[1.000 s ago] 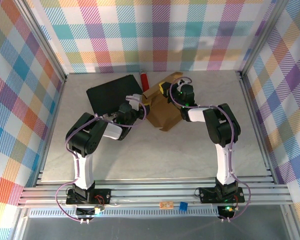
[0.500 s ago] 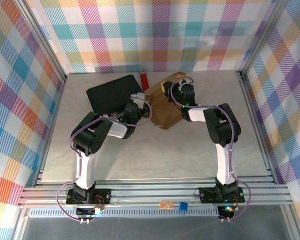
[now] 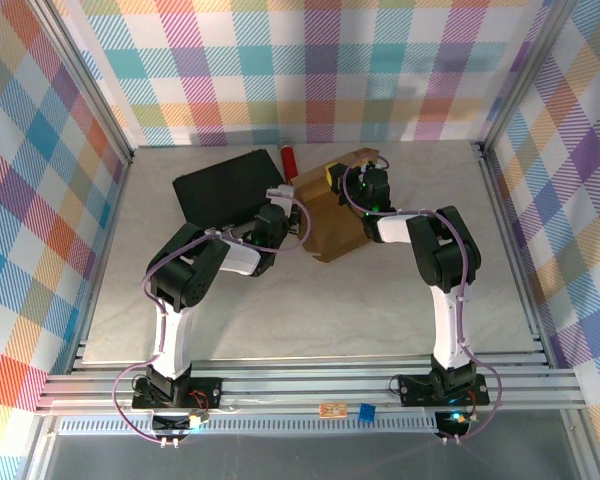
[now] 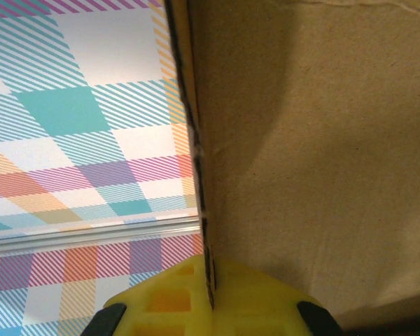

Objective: Fold the paper box

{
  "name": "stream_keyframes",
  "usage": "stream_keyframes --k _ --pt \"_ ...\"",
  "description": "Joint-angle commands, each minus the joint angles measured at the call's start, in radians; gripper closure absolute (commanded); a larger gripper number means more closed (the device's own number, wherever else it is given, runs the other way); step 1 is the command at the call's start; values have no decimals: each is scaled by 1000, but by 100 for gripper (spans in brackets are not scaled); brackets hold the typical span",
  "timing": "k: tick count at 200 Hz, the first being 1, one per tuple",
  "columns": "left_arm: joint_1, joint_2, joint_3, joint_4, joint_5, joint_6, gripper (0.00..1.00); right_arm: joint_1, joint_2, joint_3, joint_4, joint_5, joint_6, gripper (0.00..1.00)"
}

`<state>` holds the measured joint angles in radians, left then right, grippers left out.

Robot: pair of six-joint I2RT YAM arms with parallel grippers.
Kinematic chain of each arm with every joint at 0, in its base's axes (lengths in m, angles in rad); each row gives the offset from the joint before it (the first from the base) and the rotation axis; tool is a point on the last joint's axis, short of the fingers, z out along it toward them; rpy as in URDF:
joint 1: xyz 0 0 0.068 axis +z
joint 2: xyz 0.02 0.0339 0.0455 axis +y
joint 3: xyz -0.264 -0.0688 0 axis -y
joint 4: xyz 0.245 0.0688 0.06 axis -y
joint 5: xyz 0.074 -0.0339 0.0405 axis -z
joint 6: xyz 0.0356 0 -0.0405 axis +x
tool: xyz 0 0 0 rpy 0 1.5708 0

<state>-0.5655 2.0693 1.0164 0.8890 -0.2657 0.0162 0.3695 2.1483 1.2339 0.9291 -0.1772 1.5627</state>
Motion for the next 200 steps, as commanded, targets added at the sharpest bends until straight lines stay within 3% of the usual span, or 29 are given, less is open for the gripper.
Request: stream_keyframes --k 1,32,81,119,200 --pt "-15 -4 59 -12 -22 8 100 21 -5 -5 -49 -51 13 100" --pt "-23 -37 107 -158 -28 -5 100 21 -93 -37 -153 4 -10 67" --pt "-24 -150 147 -414 28 -97 100 -7 -345 -49 -533 88 -193 43" --pt "-19 -236 200 -646 94 -185 100 -59 -535 -17 -830 111 -341 32" --pt "35 -249 587 -1439 327 -438 100 -183 -788 54 -1313 47 -761 34"
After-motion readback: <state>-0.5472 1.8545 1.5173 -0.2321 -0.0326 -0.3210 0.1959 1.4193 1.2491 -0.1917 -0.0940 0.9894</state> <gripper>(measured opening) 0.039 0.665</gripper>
